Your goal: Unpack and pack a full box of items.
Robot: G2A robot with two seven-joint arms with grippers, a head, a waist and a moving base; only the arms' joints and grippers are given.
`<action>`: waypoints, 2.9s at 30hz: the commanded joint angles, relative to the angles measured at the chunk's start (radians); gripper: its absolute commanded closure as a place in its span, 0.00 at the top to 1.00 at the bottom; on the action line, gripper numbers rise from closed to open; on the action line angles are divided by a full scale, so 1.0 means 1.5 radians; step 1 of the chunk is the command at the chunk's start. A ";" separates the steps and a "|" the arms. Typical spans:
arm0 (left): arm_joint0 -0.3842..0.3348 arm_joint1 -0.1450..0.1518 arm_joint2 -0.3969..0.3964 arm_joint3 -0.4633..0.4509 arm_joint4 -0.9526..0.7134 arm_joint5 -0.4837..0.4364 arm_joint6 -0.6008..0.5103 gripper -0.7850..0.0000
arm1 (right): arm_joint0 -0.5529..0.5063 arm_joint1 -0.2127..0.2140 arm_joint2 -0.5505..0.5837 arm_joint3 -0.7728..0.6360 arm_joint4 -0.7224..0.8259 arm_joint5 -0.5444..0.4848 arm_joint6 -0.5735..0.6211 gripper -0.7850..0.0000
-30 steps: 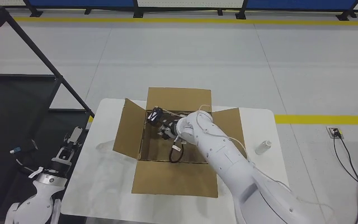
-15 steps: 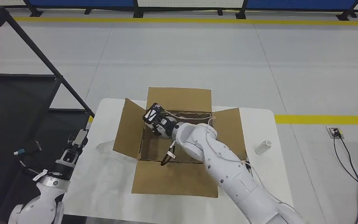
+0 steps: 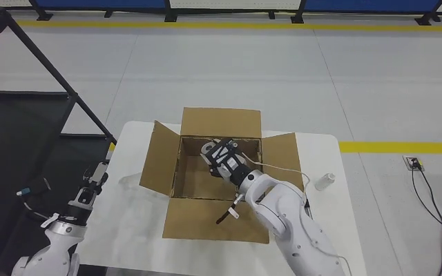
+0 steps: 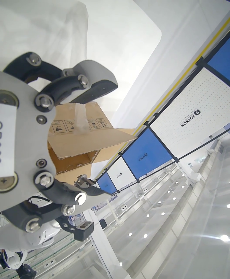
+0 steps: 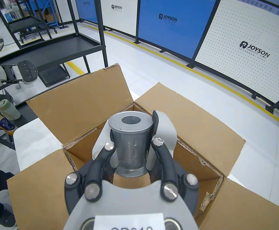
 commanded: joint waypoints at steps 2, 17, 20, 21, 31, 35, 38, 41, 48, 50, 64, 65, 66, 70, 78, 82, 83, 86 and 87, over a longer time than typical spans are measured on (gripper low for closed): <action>0.002 0.000 0.006 -0.004 0.007 -0.001 -0.001 1.00 | 0.000 0.000 0.000 0.000 0.000 0.000 0.000 0.00; 0.007 0.000 -0.008 0.000 0.005 0.000 0.004 1.00 | -0.093 0.020 0.098 -0.102 0.026 -0.040 -0.092 0.00; -0.001 0.001 -0.001 -0.002 0.012 -0.001 -0.003 1.00 | -0.174 0.034 0.170 -0.185 0.043 -0.086 -0.123 0.00; -0.004 0.001 0.003 -0.003 0.014 -0.001 -0.007 1.00 | -0.204 0.039 0.196 -0.212 0.049 -0.101 -0.136 0.00; -0.025 0.000 0.041 -0.006 0.037 0.000 -0.021 1.00 | -0.457 0.064 0.434 -0.302 0.118 -0.151 -0.283 0.00; -0.029 0.000 0.044 -0.006 0.043 0.001 -0.017 1.00 | -0.503 0.068 0.482 -0.246 0.137 -0.154 -0.331 0.00; -0.036 0.000 0.038 -0.003 0.040 0.008 -0.004 1.00 | -0.513 0.068 0.496 -0.186 0.143 -0.125 -0.354 0.00; -0.044 0.000 0.032 -0.001 0.036 0.017 0.004 1.00 | -0.504 0.069 0.500 -0.118 0.142 -0.094 -0.363 0.00; -0.047 0.001 0.022 0.003 0.036 0.019 0.009 1.00 | -0.447 0.073 0.494 0.047 0.172 -0.092 -0.403 0.00; -0.045 0.001 0.022 0.003 0.037 0.019 0.009 1.00 | -0.429 0.075 0.493 0.085 0.167 -0.086 -0.408 0.00; -0.040 0.001 0.013 -0.003 0.030 0.026 0.022 1.00 | -0.339 0.084 0.461 0.222 0.127 -0.056 -0.414 0.00; -0.039 0.001 0.012 -0.004 0.031 0.026 0.022 1.00 | -0.335 0.085 0.458 0.226 0.124 -0.054 -0.413 0.00; -0.038 0.001 0.011 -0.004 0.031 0.026 0.023 1.00 | -0.332 0.085 0.456 0.230 0.124 -0.052 -0.413 0.09; -0.038 0.001 0.008 -0.002 0.029 0.029 0.025 1.00 | -0.324 0.087 0.450 0.241 0.126 -0.053 -0.414 0.28; -0.045 0.001 0.006 0.000 0.027 0.034 0.023 1.00 | -0.321 0.092 0.442 0.246 0.131 -0.057 -0.416 0.38; -0.049 0.001 0.008 0.003 0.026 0.036 0.021 1.00 | -0.321 0.094 0.439 0.248 0.133 -0.057 -0.415 0.41; -0.050 0.001 0.009 0.003 0.026 0.036 0.021 1.00 | -0.321 0.095 0.439 0.249 0.134 -0.056 -0.414 0.42; -0.055 0.002 0.008 0.007 0.026 0.037 0.019 1.00 | -0.320 0.096 0.438 0.251 0.136 -0.056 -0.412 0.43; -0.057 0.002 0.008 0.009 0.025 0.038 0.019 1.00 | -0.320 0.097 0.437 0.251 0.137 -0.055 -0.412 0.43</action>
